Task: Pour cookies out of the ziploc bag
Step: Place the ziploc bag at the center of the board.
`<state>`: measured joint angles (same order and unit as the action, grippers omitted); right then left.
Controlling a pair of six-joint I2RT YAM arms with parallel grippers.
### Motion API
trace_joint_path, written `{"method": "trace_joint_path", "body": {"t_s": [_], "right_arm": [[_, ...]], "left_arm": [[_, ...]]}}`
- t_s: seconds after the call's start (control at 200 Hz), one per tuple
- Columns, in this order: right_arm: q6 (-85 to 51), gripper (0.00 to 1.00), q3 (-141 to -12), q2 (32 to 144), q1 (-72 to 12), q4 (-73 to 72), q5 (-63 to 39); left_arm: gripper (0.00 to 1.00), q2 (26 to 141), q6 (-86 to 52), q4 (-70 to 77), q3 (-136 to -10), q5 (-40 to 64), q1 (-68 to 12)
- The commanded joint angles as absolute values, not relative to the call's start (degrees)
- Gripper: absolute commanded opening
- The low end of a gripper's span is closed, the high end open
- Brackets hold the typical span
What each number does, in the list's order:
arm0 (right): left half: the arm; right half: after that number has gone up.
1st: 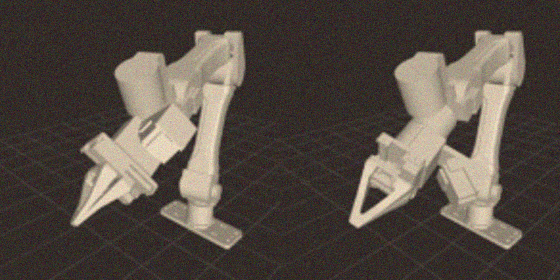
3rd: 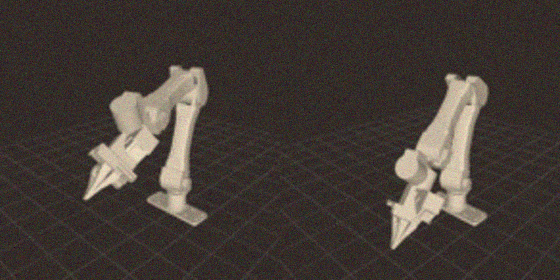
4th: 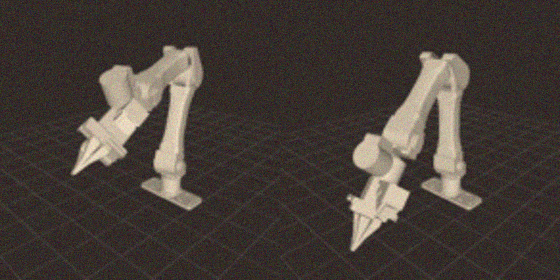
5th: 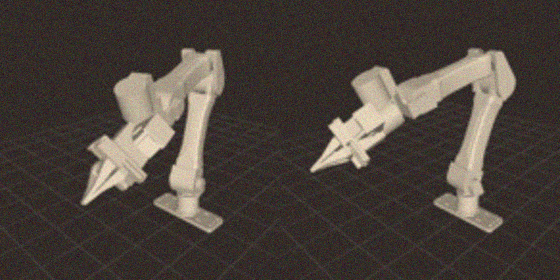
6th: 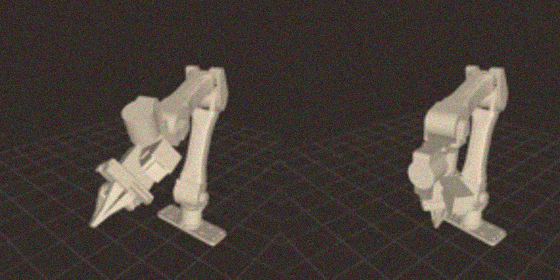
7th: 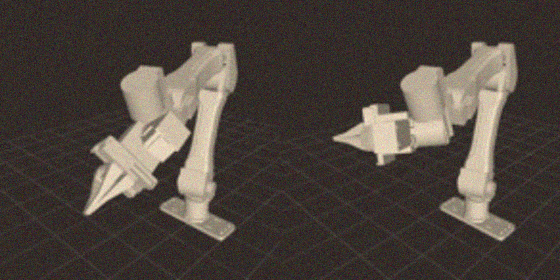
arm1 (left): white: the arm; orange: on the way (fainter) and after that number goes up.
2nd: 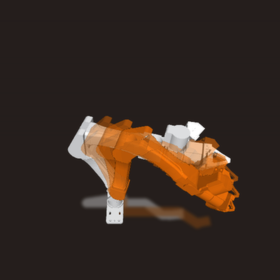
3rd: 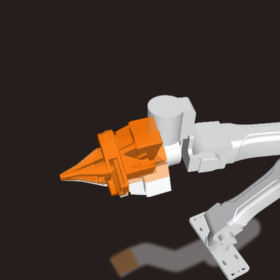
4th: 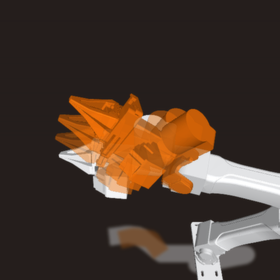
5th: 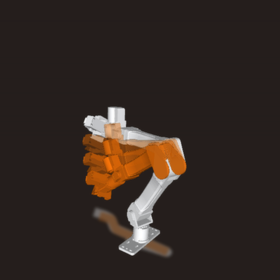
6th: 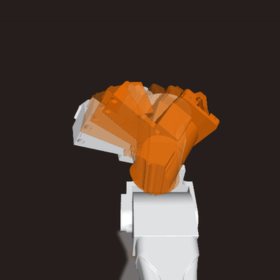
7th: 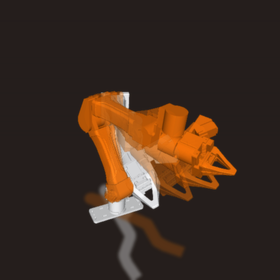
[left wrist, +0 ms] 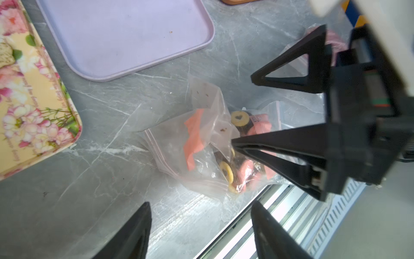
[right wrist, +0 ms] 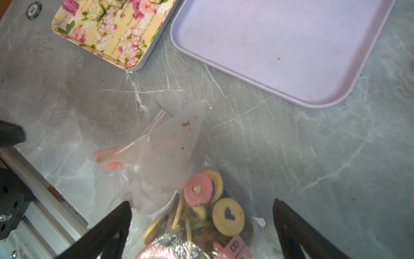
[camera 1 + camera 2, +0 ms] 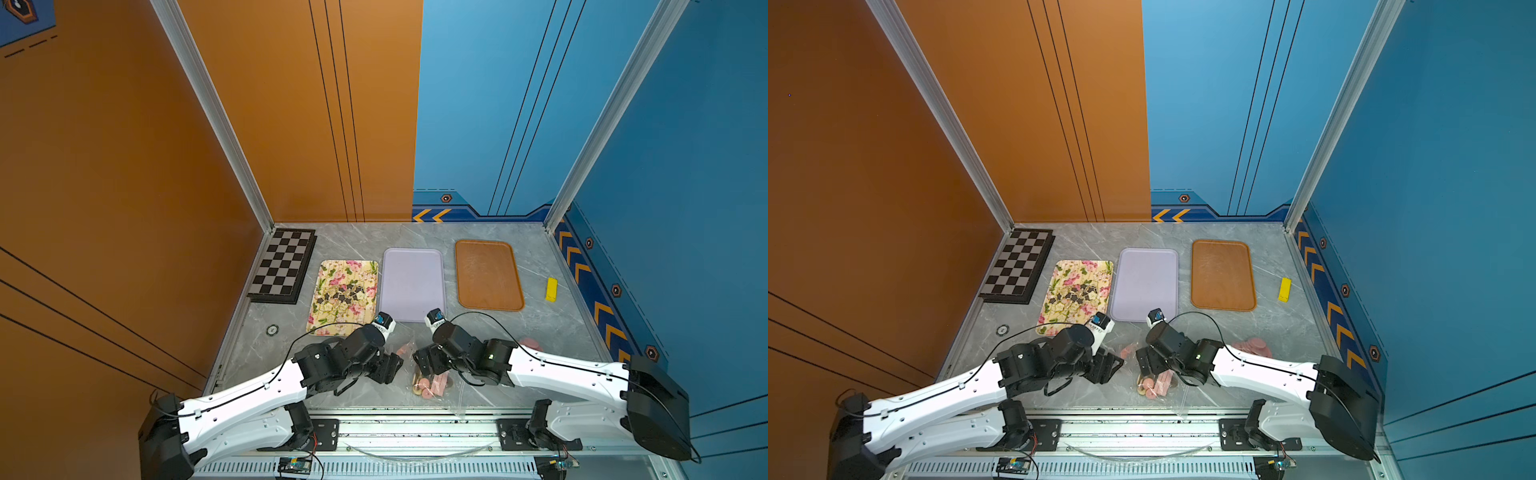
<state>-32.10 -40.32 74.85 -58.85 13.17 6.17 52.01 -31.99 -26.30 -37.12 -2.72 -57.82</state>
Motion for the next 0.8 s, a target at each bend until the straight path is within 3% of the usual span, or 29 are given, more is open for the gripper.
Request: {"method": "trace_joint_path", "body": {"t_s": [0.0, 0.215, 0.365, 0.596, 0.796], "right_arm": [[-29.8, 1.00, -43.3, 78.9, -57.6, 11.4, 4.1], [-26.0, 0.97, -52.4, 90.9, -58.1, 10.7, -4.1], [-26.7, 0.96, -52.1, 90.9, -58.6, 8.9, -4.7], [-27.6, 0.97, -45.7, 74.2, -58.2, 15.8, 0.3], [-32.0, 1.00, -40.8, 58.7, -56.9, 28.0, 7.6]], "left_arm": [[0.68, 48.6, -35.0, -27.5, -36.1, -6.7, -58.4], [0.66, 47.7, -34.3, -31.9, -39.7, -14.8, -58.9], [0.65, 48.8, -33.5, -33.8, -42.1, -17.8, -59.0], [0.64, 52.4, -33.0, -33.7, -42.4, -18.5, -59.0], [0.64, 65.4, -26.9, -33.3, -50.6, -12.8, -61.9]]}}
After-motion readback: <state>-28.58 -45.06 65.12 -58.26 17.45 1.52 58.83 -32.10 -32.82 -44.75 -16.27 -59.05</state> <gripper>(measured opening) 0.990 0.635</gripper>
